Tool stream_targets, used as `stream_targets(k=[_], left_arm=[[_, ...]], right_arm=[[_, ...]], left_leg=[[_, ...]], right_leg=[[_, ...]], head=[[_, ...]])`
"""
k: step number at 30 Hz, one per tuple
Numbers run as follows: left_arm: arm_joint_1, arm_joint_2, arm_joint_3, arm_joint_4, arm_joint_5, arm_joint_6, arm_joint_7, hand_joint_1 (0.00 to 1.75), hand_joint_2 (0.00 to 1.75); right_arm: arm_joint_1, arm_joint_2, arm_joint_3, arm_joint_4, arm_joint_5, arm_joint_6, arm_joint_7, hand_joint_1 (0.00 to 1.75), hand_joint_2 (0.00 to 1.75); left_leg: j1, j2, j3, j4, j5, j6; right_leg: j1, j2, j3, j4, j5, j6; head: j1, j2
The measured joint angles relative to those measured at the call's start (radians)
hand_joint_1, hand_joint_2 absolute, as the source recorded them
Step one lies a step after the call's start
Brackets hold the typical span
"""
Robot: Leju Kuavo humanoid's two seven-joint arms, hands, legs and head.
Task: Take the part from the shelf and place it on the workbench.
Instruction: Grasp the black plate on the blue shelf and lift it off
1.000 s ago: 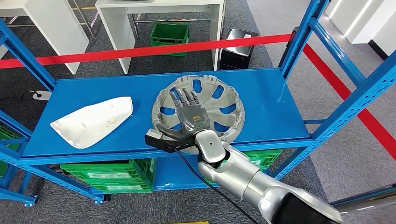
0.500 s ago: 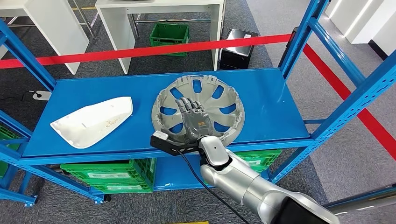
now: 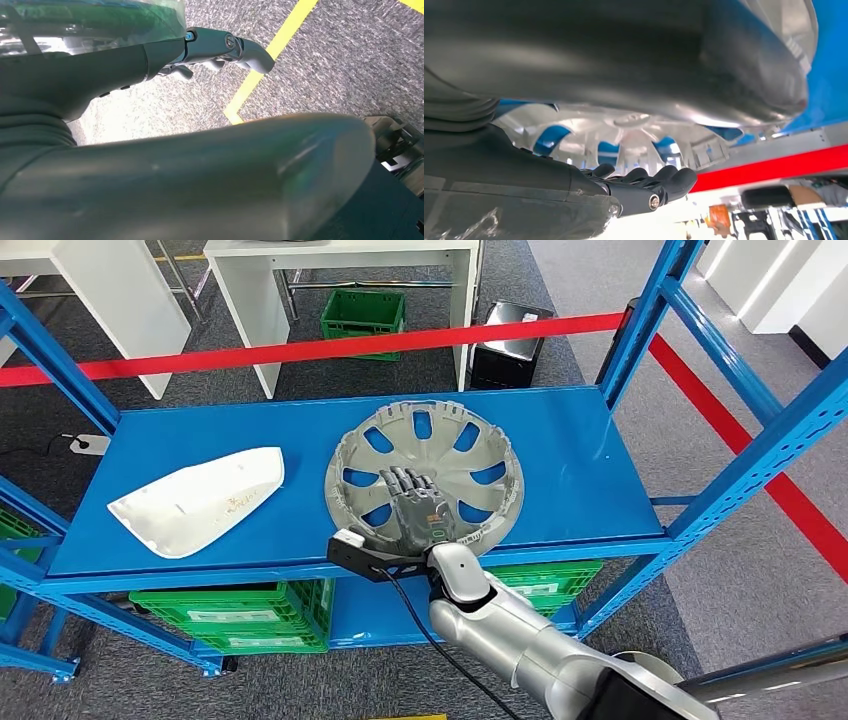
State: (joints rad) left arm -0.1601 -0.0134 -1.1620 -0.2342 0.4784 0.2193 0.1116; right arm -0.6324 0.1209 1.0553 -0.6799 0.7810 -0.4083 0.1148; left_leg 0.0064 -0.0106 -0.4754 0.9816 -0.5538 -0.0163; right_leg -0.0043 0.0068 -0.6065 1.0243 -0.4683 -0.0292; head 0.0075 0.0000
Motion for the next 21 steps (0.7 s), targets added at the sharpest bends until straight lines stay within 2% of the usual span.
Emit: stream_targets(k=[7,11,21], left_arm=[[0.0,0.0,0.0,0.0,0.0,0.0,0.003,0.0,0.0],[0.001,0.0,0.0,0.0,0.0,0.001,0.005,0.0,0.0],[0.001,0.0,0.0,0.0,0.0,0.002,0.004,0.0,0.0]], right_arm=[[0.004,0.008,-0.004,0.027,-0.017,0.012,0.002,0.0,0.0],[0.004,0.014,-0.004,0.044,-0.051,0.06,0.014,0.0,1.75],[0.006,0.026,-0.006,0.076,-0.109,0.125,0.014,0.0,1.75]], left_leg=[[0.0,0.0,0.0,0.0,0.0,0.0],[0.0,0.0,0.0,0.0,0.0,0.0],[0.0,0.0,0.001,0.0,0.0,0.0]], right_leg=[[0.0,0.0,0.0,0.0,0.0,0.0],[0.0,0.0,0.0,0.0,0.0,0.0],[0.0,0.0,0.0,0.0,0.0,0.0]], head=[[0.0,0.0],[0.0,0.0],[0.0,0.0]])
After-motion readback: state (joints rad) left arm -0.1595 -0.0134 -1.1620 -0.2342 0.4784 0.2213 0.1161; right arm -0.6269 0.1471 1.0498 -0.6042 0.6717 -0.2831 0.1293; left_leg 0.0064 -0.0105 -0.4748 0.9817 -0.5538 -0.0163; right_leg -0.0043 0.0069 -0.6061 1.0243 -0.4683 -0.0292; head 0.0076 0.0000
